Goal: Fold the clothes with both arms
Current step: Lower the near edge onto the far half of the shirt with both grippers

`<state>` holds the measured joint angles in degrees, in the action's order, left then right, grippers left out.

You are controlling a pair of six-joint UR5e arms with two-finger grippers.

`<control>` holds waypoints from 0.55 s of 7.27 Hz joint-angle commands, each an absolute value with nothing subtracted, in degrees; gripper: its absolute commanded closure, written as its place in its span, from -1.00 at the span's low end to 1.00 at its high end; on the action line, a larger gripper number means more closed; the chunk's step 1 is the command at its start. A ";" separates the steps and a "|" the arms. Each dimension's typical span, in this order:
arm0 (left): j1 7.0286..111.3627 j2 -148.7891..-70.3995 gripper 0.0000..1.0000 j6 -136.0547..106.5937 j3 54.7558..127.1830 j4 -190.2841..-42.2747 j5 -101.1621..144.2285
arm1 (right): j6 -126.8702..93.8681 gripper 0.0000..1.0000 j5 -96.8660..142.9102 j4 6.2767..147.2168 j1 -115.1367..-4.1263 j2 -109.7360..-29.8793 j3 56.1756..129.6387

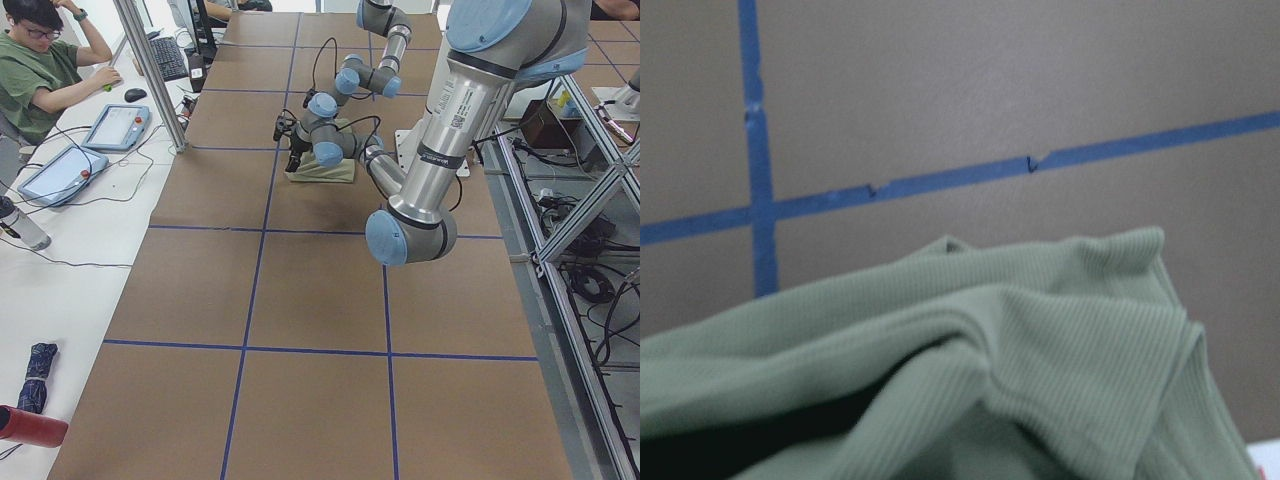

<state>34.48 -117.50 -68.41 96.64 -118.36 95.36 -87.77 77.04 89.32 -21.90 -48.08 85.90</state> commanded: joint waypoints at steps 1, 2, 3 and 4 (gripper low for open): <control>34.45 -117.42 -1.00 -68.55 96.85 -118.39 95.36 | -83.86 -1.00 76.90 89.12 -27.92 -47.46 79.92; 34.45 -117.42 -1.00 -68.55 96.86 -118.39 95.45 | -80.19 -1.00 76.90 89.03 -31.60 -47.11 78.67; 34.45 -117.33 -1.00 -68.55 96.86 -118.39 95.45 | -76.76 -1.00 77.17 88.86 -34.69 -47.11 77.62; 34.37 -117.42 -1.00 -68.64 96.86 -118.39 95.36 | -73.77 -1.00 78.04 86.42 -36.28 -47.11 77.26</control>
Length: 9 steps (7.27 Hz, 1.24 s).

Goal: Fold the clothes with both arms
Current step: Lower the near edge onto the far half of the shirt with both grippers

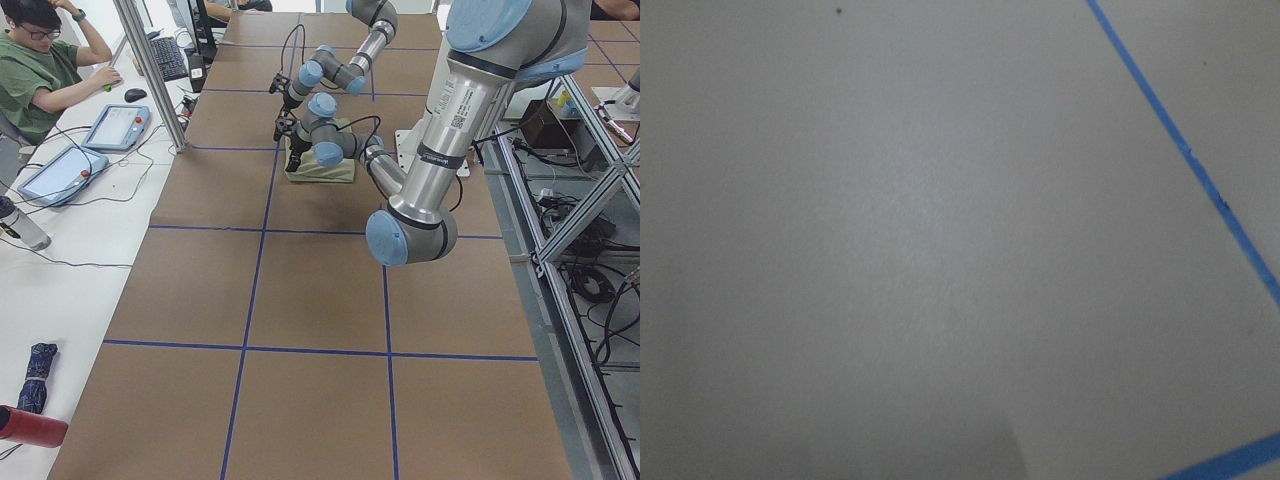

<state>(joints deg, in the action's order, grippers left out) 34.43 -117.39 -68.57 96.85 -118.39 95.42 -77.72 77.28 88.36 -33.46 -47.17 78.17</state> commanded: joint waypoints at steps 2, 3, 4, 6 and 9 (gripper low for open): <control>34.28 -117.42 -1.00 -68.73 96.86 -118.39 95.45 | -76.00 -1.00 83.03 77.74 -36.21 -46.67 77.34; 34.28 -117.42 -1.00 -68.73 96.86 -118.39 95.36 | -83.16 -1.00 85.67 76.83 -35.60 -44.93 77.34; 34.28 -117.33 -1.00 -68.73 96.86 -118.39 95.45 | -87.15 -0.96 86.13 77.25 -33.51 -43.61 77.26; 34.28 -117.16 -1.00 -68.56 96.86 -118.48 95.45 | -90.51 -0.57 85.96 79.00 -30.33 -43.42 77.17; 34.36 -117.07 -1.00 -68.64 96.77 -119.09 95.45 | -95.00 -0.32 86.13 83.75 -28.83 -43.07 77.17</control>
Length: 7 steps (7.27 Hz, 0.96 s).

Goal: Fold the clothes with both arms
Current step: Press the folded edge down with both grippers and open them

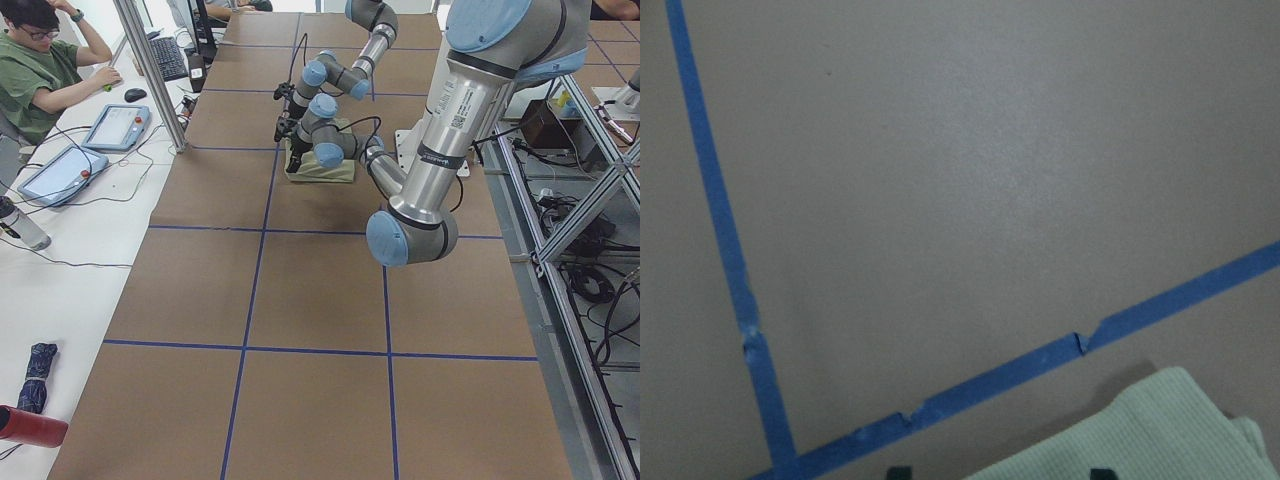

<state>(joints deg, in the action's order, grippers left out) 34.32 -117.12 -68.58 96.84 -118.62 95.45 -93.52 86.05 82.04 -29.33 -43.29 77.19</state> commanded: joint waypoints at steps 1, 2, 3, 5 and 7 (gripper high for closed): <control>34.28 -116.46 -1.00 -68.73 96.59 -119.96 95.45 | -95.10 -0.05 86.13 83.93 -28.74 -42.89 77.25; 34.19 -115.85 -1.00 -68.73 96.77 -120.06 95.45 | -96.14 0.50 86.13 83.85 -28.48 -42.63 77.26; 34.19 -115.84 -1.00 -68.73 96.77 -120.06 95.45 | -97.72 1.00 86.13 83.85 -27.95 -42.37 77.26; 34.19 -115.84 -1.00 -68.82 96.85 -120.15 95.36 | -97.56 1.00 85.96 83.85 -27.95 -42.19 77.60; 34.10 -115.93 -1.00 -69.43 96.86 -120.15 95.36 | -97.03 1.00 85.70 84.02 -28.47 -42.71 77.61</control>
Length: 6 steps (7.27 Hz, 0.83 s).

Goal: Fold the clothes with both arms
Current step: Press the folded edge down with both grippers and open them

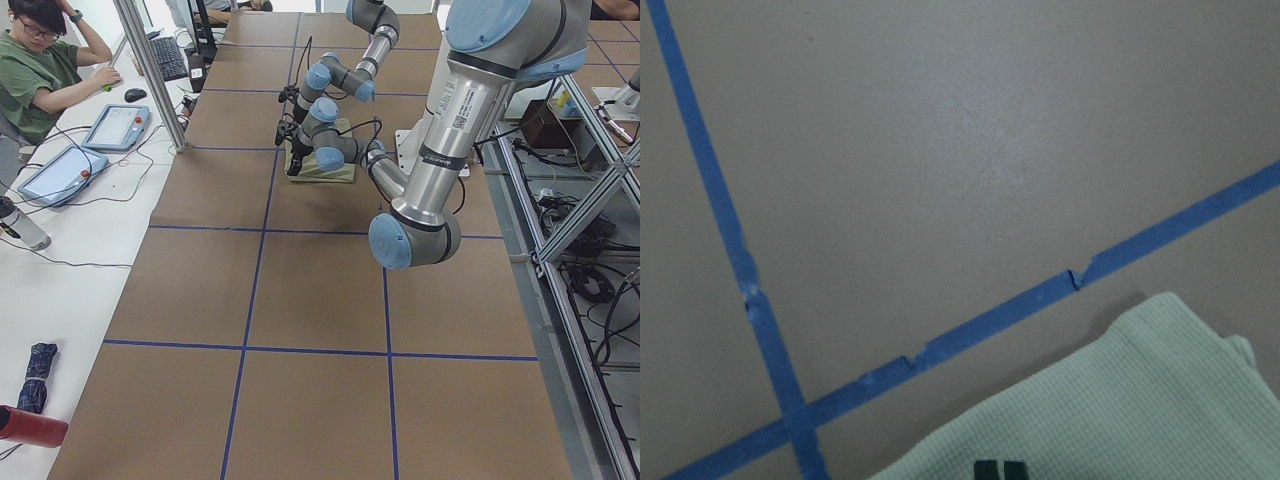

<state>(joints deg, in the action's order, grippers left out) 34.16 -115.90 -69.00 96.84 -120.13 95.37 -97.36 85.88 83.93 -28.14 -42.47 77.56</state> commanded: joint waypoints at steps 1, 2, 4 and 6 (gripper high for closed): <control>34.10 -115.84 -1.00 -69.96 96.77 -120.84 95.45 | -96.25 1.00 85.61 84.11 -29.43 -43.06 77.35; 34.10 -115.84 -1.00 -69.96 96.77 -120.85 95.45 | -95.37 1.00 85.61 85.24 -30.40 -43.24 77.26; 34.10 -115.84 -1.00 -69.96 96.77 -120.85 95.36 | -94.31 1.00 85.52 86.04 -31.02 -43.24 77.26; 34.01 -115.84 -1.00 -69.96 96.51 -120.85 95.36 | -91.95 0.08 85.43 86.13 -31.20 -43.24 77.17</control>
